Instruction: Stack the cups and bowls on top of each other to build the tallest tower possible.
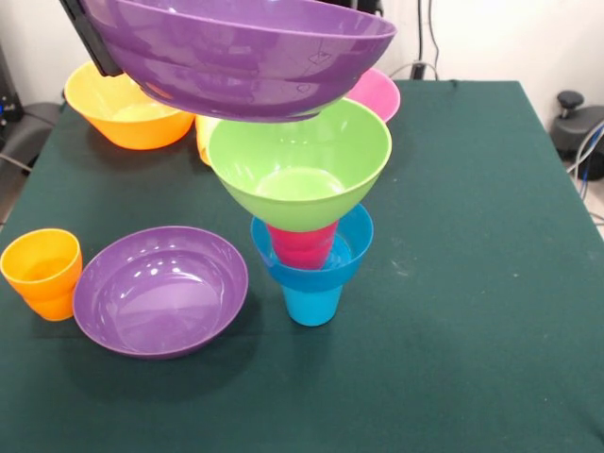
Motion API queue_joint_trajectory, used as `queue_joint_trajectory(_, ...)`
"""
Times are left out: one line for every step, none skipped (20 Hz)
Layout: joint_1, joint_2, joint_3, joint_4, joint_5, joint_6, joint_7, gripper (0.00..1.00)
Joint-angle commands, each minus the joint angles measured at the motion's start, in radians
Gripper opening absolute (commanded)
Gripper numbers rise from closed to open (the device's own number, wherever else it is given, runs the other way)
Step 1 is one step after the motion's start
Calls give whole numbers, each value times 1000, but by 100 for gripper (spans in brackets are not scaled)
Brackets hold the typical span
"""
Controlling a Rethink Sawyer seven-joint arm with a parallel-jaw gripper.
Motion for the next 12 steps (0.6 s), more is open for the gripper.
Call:
queue_joint_trajectory(34, 84, -80, 91, 31, -37, 103, 0)
queue_joint_trajectory(34, 89, -81, 92, 32, -43, 102, 0)
queue_joint_trajectory(34, 93, -81, 95, 34, -48, 101, 0)
queue_joint_trajectory(33, 99, -82, 99, 37, -53, 101, 0)
queue_joint_trajectory(34, 102, -82, 101, 38, -58, 101, 0)
queue_joint_trajectory(35, 107, -84, 106, 37, -68, 103, 0)
queue_joint_trajectory(36, 110, -85, 108, 37, -73, 104, 0)
queue_joint_trajectory(37, 118, -86, 111, 36, -84, 105, 0)
queue_joint_trajectory(39, 120, -87, 112, 36, -86, 107, 0)
queue_joint_trajectory(42, 125, -88, 112, 35, -92, 109, 0)
queue_joint_trajectory(43, 126, -90, 112, 35, -96, 110, 0)
queue_joint_trajectory(44, 130, -91, 113, 34, -101, 110, 0)
